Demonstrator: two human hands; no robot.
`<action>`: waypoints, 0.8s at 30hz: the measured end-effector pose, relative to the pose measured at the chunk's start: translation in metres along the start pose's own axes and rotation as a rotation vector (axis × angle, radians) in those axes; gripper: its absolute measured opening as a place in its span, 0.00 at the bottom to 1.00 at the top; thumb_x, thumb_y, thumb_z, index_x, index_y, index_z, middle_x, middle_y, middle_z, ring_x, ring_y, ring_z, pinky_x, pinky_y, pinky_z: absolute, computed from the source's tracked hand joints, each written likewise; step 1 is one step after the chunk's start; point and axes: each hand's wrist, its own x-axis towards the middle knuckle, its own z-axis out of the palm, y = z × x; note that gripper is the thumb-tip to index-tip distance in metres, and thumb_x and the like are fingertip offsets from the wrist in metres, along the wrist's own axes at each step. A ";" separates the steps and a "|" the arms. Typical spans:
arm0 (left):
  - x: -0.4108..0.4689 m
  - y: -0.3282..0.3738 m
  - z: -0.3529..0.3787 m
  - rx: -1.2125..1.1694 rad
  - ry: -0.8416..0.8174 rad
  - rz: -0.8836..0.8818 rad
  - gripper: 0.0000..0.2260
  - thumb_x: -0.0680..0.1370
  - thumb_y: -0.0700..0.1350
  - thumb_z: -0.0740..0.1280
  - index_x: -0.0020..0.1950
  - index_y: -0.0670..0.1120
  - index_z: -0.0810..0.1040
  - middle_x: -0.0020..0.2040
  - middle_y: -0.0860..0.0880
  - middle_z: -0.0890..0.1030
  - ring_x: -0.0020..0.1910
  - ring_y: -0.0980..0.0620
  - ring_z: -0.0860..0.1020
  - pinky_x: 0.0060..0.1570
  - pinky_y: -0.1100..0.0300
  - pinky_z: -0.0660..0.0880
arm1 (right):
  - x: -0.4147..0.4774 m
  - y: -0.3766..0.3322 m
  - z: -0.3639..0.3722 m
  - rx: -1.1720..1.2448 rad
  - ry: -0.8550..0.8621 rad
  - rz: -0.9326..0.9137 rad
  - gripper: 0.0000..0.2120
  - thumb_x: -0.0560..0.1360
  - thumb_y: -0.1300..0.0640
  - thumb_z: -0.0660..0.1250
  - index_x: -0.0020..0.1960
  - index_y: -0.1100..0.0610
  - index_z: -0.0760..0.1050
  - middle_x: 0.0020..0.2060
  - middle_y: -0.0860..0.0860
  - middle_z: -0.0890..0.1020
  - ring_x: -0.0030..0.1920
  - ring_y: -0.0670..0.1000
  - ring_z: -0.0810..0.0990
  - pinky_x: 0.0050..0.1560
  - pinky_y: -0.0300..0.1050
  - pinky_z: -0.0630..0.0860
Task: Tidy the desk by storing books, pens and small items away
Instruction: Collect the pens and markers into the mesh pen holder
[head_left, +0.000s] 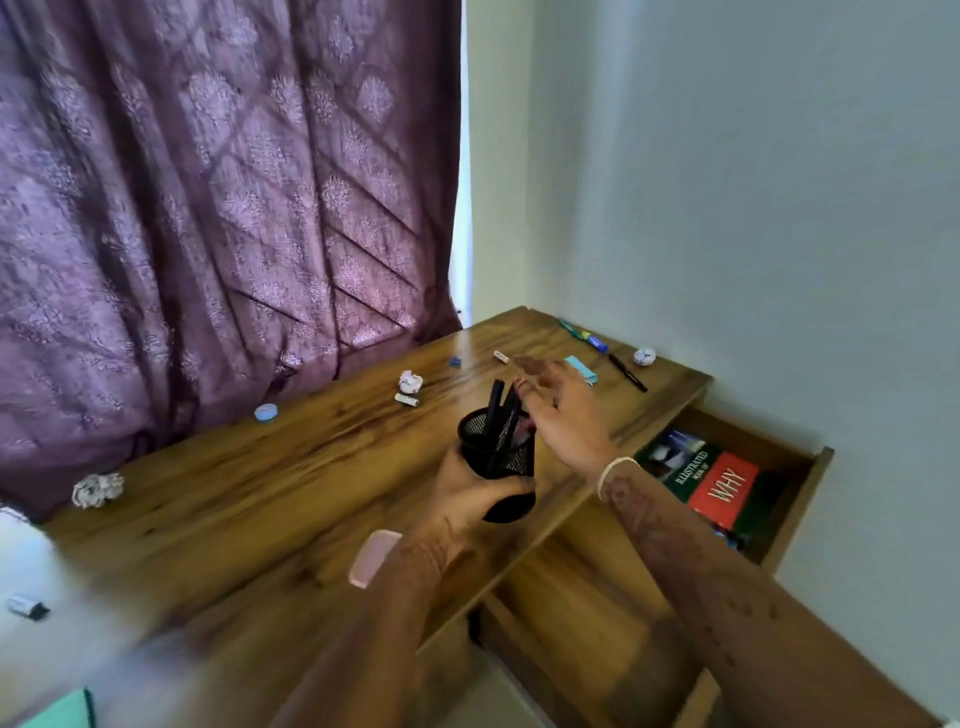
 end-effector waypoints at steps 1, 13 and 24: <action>-0.007 -0.001 0.018 -0.021 0.021 -0.004 0.36 0.58 0.40 0.83 0.63 0.48 0.75 0.56 0.52 0.82 0.55 0.55 0.80 0.51 0.64 0.75 | -0.006 0.013 -0.016 0.067 0.020 0.050 0.17 0.79 0.47 0.60 0.65 0.49 0.74 0.60 0.47 0.77 0.60 0.47 0.75 0.63 0.51 0.73; -0.042 0.005 0.156 -0.247 0.192 -0.019 0.27 0.60 0.36 0.82 0.53 0.52 0.76 0.52 0.51 0.84 0.52 0.52 0.81 0.59 0.49 0.77 | -0.055 0.111 -0.117 0.450 -0.242 0.403 0.14 0.82 0.54 0.57 0.60 0.59 0.77 0.53 0.57 0.83 0.50 0.55 0.81 0.56 0.55 0.77; 0.027 -0.020 0.171 -0.192 0.228 -0.010 0.46 0.49 0.53 0.86 0.65 0.49 0.74 0.58 0.52 0.83 0.58 0.53 0.80 0.61 0.47 0.76 | -0.002 0.152 -0.097 0.467 -0.349 0.324 0.10 0.81 0.58 0.59 0.53 0.57 0.79 0.49 0.53 0.84 0.52 0.50 0.82 0.57 0.49 0.78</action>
